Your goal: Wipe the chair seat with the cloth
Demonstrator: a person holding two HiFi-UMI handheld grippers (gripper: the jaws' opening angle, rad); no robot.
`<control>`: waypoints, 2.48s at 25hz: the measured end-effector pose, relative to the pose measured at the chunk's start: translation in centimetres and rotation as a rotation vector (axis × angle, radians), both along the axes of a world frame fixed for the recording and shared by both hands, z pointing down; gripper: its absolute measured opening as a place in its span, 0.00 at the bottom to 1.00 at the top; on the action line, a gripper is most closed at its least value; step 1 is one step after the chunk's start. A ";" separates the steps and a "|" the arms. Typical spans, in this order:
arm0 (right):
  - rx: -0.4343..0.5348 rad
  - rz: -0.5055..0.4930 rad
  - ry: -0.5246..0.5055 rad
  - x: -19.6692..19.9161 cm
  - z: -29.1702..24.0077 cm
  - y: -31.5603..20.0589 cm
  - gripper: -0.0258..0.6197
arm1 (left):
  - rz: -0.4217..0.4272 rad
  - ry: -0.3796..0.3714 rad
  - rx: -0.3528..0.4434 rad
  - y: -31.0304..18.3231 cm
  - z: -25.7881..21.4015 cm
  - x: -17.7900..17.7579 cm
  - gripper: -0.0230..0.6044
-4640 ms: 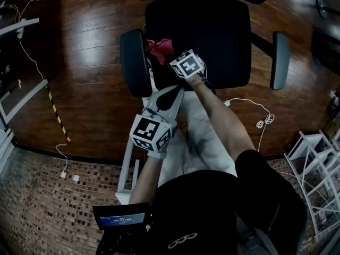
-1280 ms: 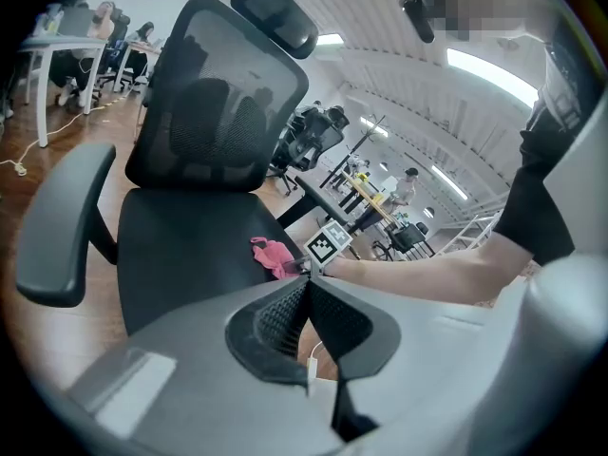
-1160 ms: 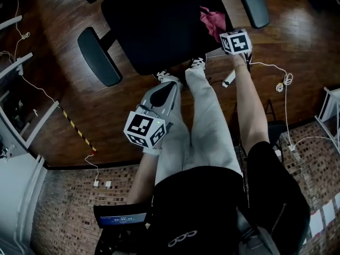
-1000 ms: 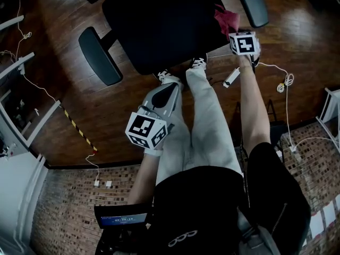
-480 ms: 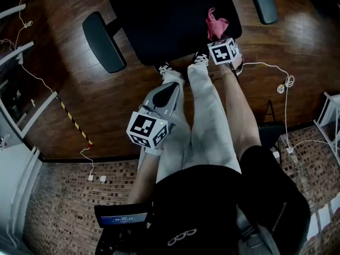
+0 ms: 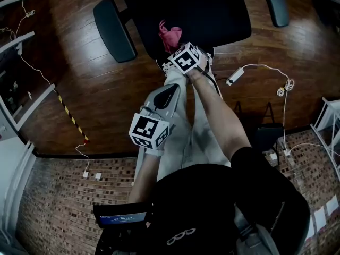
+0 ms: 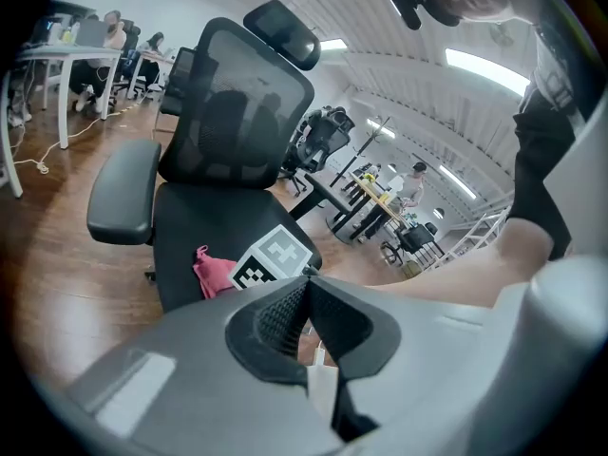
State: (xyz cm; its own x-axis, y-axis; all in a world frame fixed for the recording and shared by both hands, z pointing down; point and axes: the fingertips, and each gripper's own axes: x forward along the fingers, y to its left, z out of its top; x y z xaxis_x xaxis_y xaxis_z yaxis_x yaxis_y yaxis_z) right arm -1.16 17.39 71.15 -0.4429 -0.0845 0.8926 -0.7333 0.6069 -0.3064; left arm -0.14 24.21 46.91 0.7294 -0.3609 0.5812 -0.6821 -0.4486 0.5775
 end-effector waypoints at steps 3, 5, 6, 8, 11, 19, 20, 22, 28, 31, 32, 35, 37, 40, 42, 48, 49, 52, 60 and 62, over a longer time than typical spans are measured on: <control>-0.035 0.005 -0.112 -4.1 -0.6 0.5 0.14 | -0.013 -0.010 -0.015 0.8 0.5 -1.8 0.02; -0.089 -0.002 -0.219 -7.0 -1.3 1.6 0.14 | -0.022 -0.019 -0.030 1.5 0.9 -2.9 0.02; -0.112 -0.013 -0.268 -8.4 -1.8 2.3 0.14 | -0.024 -0.023 -0.037 1.9 1.0 -3.3 0.02; -0.144 -0.032 -0.330 -10.5 -2.3 3.4 0.14 | -0.022 -0.030 -0.047 2.5 1.2 -4.0 0.02; -0.175 -0.003 -0.327 -10.4 -1.5 4.1 0.14 | -0.018 -0.033 -0.050 2.7 1.2 -4.5 0.02; -0.176 0.149 -0.268 -0.2 0.8 3.0 0.15 | 0.013 -0.017 -0.047 2.2 1.0 -3.0 0.02; -0.166 0.175 -0.261 1.4 0.9 2.6 0.15 | 0.020 -0.015 -0.046 2.2 0.9 -2.7 0.02; -0.147 0.236 -0.242 4.8 1.3 1.9 0.15 | 0.034 -0.013 -0.044 2.1 0.9 -2.2 0.02; -0.099 0.348 -0.134 15.9 1.8 0.8 0.15 | 0.060 -0.023 -0.035 1.6 0.9 -1.3 0.02; -0.073 0.408 -0.054 21.3 1.7 0.5 0.15 | 0.068 -0.027 -0.034 1.3 0.9 -1.0 0.02; -0.064 0.426 -0.019 23.2 1.7 0.4 0.15 | 0.072 -0.027 -0.035 1.2 0.9 -0.8 0.02; -0.051 0.489 0.088 28.3 1.7 0.6 0.15 | 0.086 -0.027 -0.034 1.0 0.9 0.0 0.02; -0.044 0.530 0.140 31.1 1.9 0.7 0.15 | 0.096 -0.028 -0.030 0.7 0.8 0.5 0.02; -0.013 0.598 0.212 34.8 1.7 0.6 0.15 | 0.109 -0.028 -0.025 0.4 0.6 1.6 0.02; 0.006 0.669 0.236 37.0 1.5 0.3 0.15 | 0.117 -0.030 -0.023 0.2 0.6 2.3 0.02; -0.003 0.809 0.187 39.3 0.7 0.3 0.15 | 0.118 -0.027 -0.024 -0.2 0.6 4.4 0.02; -0.008 0.801 0.167 38.7 0.4 0.5 0.14 | 0.113 -0.027 -0.023 -0.3 0.6 4.8 0.02; 0.002 0.741 0.094 36.0 -1.8 0.8 0.14 | 0.095 -0.022 0.002 -1.4 -0.7 5.9 0.02; 0.112 0.520 -0.140 25.3 -16.2 -1.3 0.14 | 0.023 0.029 0.129 -6.7 -8.3 6.2 0.02; 0.157 0.476 -0.189 23.3 -20.2 -2.6 0.14 | 0.025 0.028 0.168 -8.0 -10.4 6.0 0.02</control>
